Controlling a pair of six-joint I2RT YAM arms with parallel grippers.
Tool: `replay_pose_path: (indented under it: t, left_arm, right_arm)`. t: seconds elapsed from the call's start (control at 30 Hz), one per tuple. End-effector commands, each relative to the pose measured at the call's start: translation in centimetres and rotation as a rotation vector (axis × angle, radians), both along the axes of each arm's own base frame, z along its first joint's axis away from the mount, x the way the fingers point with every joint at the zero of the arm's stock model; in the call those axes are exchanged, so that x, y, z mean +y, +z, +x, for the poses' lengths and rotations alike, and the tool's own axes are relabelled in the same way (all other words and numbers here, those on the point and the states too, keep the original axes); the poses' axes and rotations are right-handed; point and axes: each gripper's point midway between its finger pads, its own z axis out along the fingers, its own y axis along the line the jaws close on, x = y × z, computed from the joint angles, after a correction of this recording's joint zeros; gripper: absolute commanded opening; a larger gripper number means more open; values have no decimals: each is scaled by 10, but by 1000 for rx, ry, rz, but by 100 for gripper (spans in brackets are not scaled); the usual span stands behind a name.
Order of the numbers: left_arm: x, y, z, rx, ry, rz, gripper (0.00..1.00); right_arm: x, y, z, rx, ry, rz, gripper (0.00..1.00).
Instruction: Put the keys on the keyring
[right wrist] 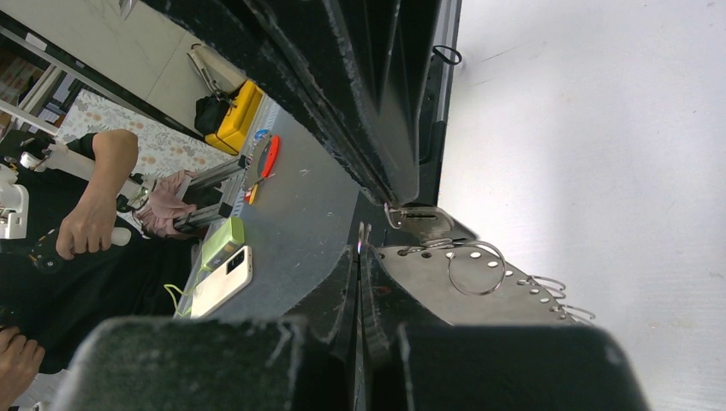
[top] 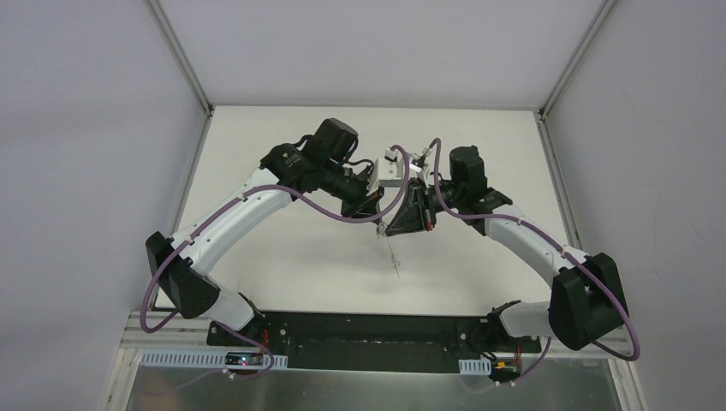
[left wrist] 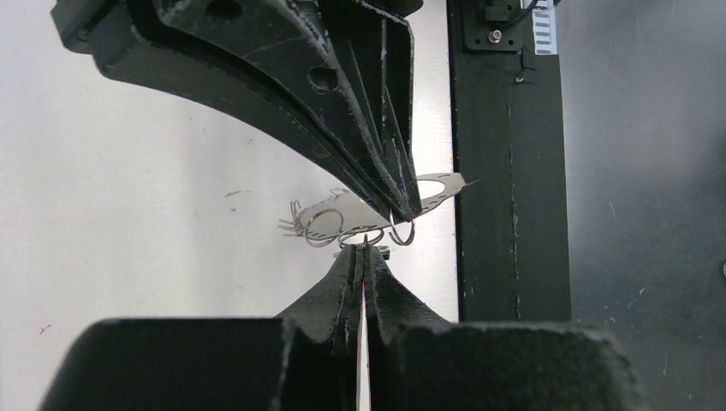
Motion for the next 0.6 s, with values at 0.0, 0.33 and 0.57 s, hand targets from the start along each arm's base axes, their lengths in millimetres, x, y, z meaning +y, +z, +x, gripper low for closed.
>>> replay_pose_path:
  t: [0.0, 0.33, 0.57]
  left_arm:
    - [-2, 0, -15, 4, -65, -11, 0]
    - [-1, -3, -25, -8, -116, -16, 0]
    - [0, -5, -22, -25, -105, -4, 0]
  right_arm:
    - [1, 13, -3, -51, 41, 42, 0]
    - [3, 13, 0, -49, 36, 40, 0]
    - [2, 11, -1, -48, 39, 39, 0]
